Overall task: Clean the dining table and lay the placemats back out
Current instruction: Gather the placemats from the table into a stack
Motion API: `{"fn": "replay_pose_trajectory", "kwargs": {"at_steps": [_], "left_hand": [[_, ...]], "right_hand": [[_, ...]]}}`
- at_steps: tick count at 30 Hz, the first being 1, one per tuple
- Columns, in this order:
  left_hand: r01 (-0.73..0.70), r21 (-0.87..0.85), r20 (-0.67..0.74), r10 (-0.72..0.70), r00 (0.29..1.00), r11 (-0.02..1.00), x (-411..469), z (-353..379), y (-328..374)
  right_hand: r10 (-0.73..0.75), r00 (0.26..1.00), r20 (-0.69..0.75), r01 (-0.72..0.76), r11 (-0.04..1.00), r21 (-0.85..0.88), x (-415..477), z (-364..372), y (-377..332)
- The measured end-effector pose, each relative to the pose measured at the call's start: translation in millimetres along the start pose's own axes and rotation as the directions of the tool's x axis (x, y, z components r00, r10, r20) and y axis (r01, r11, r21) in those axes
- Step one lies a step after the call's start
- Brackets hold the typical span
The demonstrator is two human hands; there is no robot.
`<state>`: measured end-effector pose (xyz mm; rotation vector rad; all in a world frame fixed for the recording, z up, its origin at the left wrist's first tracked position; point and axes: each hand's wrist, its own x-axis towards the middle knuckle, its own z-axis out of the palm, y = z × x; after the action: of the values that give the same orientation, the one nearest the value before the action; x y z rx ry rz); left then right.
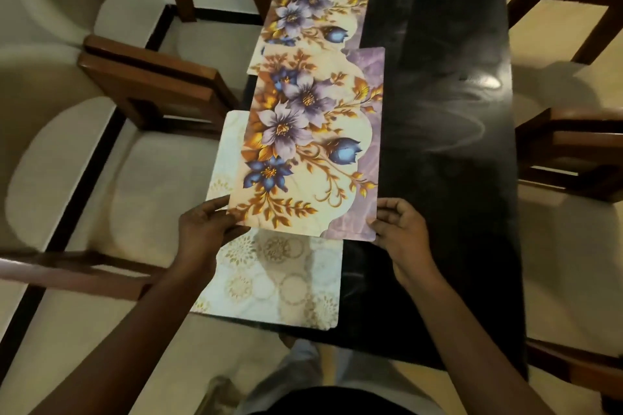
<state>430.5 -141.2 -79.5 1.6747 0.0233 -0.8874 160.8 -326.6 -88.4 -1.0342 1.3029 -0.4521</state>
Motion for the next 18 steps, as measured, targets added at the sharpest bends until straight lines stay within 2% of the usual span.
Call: {"fn": "replay_pose_trajectory", "kwargs": {"at_steps": [4, 7, 13, 18], "left_hand": [[0.076, -0.042, -0.05, -0.078, 0.996, 0.996, -28, -63, -32], [0.085, -0.04, -0.064, -0.087, 0.994, 0.996, -43, -91, -53], [0.113, -0.041, -0.089, -0.116, 0.989, 0.993, -59, -115, -78], [0.14, 0.041, -0.114, -0.135, 0.984, 0.989, -60, -116, -87]], "right_hand": [[0.006, 0.999, 0.049, -0.003, 0.998, -0.059, -43, 28, 32], [0.033, 0.997, 0.076, -0.025, 0.995, -0.101, -67, 40, 50], [0.062, 0.997, 0.04, -0.053, 0.978, -0.203, -88, 53, 74], [0.114, 0.993, 0.002, -0.11, 0.961, -0.255, -89, 55, 87]]}}
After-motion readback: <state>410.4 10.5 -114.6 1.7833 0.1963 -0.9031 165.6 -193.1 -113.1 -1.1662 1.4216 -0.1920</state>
